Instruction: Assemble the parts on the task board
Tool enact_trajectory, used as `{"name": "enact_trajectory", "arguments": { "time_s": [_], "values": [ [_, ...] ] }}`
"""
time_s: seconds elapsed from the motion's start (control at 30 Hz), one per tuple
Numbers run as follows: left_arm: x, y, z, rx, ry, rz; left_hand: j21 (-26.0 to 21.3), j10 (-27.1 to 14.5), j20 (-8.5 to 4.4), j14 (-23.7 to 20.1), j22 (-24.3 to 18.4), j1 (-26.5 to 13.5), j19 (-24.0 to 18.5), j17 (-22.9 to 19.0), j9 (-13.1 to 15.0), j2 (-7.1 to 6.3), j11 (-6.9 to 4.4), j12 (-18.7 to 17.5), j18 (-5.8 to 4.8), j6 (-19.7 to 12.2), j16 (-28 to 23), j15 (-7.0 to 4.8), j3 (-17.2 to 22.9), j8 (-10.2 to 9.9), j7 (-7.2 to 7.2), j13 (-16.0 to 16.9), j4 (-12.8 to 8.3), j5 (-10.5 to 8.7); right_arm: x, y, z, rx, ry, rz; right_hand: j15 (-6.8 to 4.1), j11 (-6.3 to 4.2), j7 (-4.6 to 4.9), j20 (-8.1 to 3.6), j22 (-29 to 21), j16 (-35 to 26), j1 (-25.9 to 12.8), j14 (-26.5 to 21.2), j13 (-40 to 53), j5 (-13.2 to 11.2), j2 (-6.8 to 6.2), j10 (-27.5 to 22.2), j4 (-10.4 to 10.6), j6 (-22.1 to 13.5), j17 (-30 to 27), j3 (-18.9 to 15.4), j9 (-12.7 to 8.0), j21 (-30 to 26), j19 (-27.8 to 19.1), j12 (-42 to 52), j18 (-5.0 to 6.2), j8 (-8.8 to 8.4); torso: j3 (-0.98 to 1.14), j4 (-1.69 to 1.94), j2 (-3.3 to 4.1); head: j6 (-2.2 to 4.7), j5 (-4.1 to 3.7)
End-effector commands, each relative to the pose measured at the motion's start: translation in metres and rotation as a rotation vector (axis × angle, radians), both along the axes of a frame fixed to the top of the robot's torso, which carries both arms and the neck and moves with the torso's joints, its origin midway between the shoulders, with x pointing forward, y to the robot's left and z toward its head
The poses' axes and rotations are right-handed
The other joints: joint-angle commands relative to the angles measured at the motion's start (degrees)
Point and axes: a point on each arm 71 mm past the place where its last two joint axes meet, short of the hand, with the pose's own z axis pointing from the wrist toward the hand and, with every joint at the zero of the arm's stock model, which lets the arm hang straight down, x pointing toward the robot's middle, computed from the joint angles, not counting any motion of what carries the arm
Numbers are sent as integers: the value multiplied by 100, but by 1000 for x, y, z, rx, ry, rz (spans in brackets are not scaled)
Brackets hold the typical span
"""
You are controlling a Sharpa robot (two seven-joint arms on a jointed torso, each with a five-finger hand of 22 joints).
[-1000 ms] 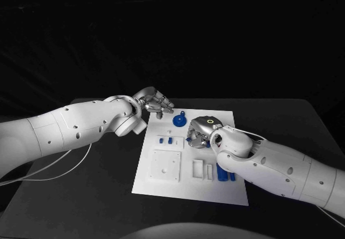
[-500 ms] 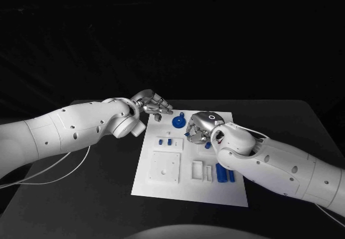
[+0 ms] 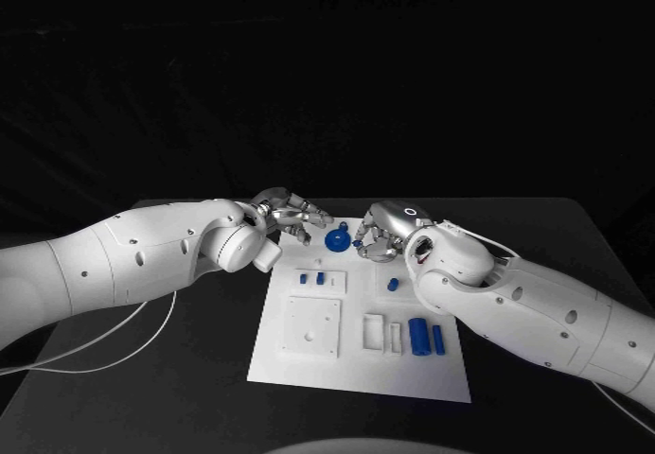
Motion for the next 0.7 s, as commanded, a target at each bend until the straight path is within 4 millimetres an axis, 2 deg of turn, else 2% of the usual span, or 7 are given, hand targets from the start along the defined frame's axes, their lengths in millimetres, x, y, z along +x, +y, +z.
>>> {"name": "enact_trajectory", "arguments": {
  "time_s": [0.03, 0.07, 0.4, 0.57, 0.6, 0.7],
  "values": [
    [-2, -2, -4, -91, 98, 75, -29, -54, 10, 40, -41, 48, 34, -2, 4, -9, 4, -29, -4, 30, -36, 15, -114, -5, -24, 6, 19, -125, 3, 0, 4, 33, 28, -18, -5, 2, 1, -40, 360, 26, 8, 27, 6, -31, -52, 48, 33, 35, 8, -8, 3, 3, 195, 1, 63, -3, 8, 3, 1, 50, -20],
    [-2, -3, -4, -98, 104, 78, -36, -56, 12, 48, -72, 70, 41, -1, 4, 2, 4, -28, -4, 33, -45, 16, -181, -5, -25, 7, 31, -174, 4, 0, 7, 41, 27, -22, -6, 1, 1, -41, 360, 26, 9, 27, 7, -39, -51, 48, 37, 33, 9, -13, 2, 4, 194, 0, 64, -3, 8, 2, 1, 58, -26],
    [-6, -17, -6, -166, 139, 97, -50, -26, 9, 39, -147, 105, 31, -5, 6, -18, -5, -29, -17, 71, -95, 12, -291, -4, -39, 7, 54, -151, 12, 0, 16, 75, 29, -42, -12, 0, 1, -46, 359, 20, 17, 25, 12, -62, -51, 46, 55, 26, 13, -39, 2, -3, 194, -8, 69, -4, 5, 6, 7, 111, -52],
    [-6, -22, -6, -192, 146, 135, -56, -65, 17, 52, -190, 91, 33, -7, 4, -61, 14, -27, -18, -56, -115, 23, -336, -8, 1, 8, 89, -329, 14, 1, 16, 84, 45, -45, -14, 1, 1, -48, 358, 15, 15, 23, 10, -63, -50, 40, 67, 22, 13, -52, 1, -4, 193, -18, 71, -5, 1, 7, 6, 143, -49],
    [-6, -23, -6, -198, 148, 142, -58, -72, 20, 55, -202, 73, 34, -6, 4, -75, 18, -26, -17, -97, -118, 27, -350, -10, 11, 9, 112, -462, 14, 1, 16, 85, 46, -45, -14, 1, 1, -48, 358, 15, 15, 23, 10, -63, -50, 40, 67, 22, 13, -52, 1, -4, 193, -18, 71, -5, 1, 7, 6, 150, -44],
    [-7, -26, -6, -223, 152, 159, -60, -57, 22, 59, -219, 85, 37, -5, 7, -73, 15, -25, -14, -103, -121, 25, -346, -2, 10, 9, 130, -479, 14, 3, 16, 87, 50, -43, -15, 0, 0, -49, 357, 9, 28, 23, 19, -66, -47, 41, 82, 20, 18, -84, 2, -13, 192, -19, 73, -3, -2, 7, 7, 151, -45]
  ]
}}
